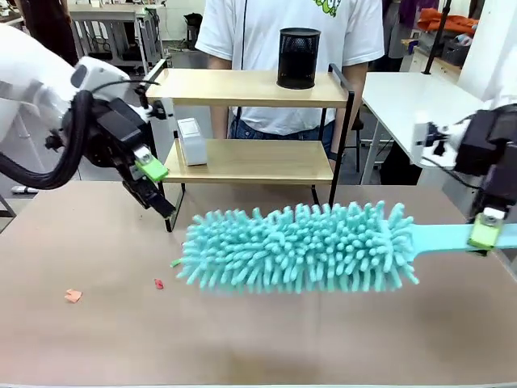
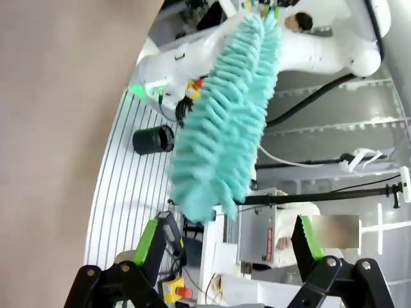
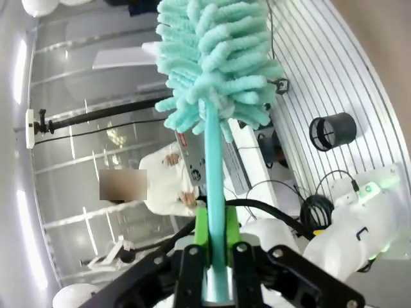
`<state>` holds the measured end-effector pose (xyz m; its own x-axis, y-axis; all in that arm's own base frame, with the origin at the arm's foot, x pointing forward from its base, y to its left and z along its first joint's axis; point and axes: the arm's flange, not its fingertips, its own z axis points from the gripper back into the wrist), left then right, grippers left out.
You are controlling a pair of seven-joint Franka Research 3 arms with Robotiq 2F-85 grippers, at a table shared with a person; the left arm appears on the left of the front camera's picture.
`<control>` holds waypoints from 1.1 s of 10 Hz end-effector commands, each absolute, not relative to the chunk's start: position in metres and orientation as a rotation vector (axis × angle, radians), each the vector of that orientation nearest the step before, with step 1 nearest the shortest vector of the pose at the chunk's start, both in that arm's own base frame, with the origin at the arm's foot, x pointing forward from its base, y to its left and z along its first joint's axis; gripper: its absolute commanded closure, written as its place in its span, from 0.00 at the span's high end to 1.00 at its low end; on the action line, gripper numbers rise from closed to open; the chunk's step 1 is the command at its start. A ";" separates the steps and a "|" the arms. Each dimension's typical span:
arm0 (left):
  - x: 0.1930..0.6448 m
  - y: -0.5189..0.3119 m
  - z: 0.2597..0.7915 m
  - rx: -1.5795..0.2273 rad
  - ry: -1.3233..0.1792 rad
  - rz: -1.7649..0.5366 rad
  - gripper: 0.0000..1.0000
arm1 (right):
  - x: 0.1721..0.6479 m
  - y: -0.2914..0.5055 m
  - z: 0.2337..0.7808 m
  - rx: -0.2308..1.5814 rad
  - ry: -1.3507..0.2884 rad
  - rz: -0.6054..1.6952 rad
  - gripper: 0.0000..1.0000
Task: Clean the shelf.
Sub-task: Hand the Duster back to the human.
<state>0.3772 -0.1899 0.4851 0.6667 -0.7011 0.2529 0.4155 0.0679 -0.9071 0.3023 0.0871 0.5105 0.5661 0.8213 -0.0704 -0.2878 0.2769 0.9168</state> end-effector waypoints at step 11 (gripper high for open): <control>0.341 -0.248 0.480 -1.290 0.491 -1.036 1.00 | 0.321 0.101 0.523 1.095 0.520 0.949 0.12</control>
<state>0.3480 -0.2484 0.4805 0.5083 -0.8341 0.2143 0.3474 -0.0291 -0.9373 0.3176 0.0991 0.5229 0.5166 0.8553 0.0395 -0.3729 0.1832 0.9096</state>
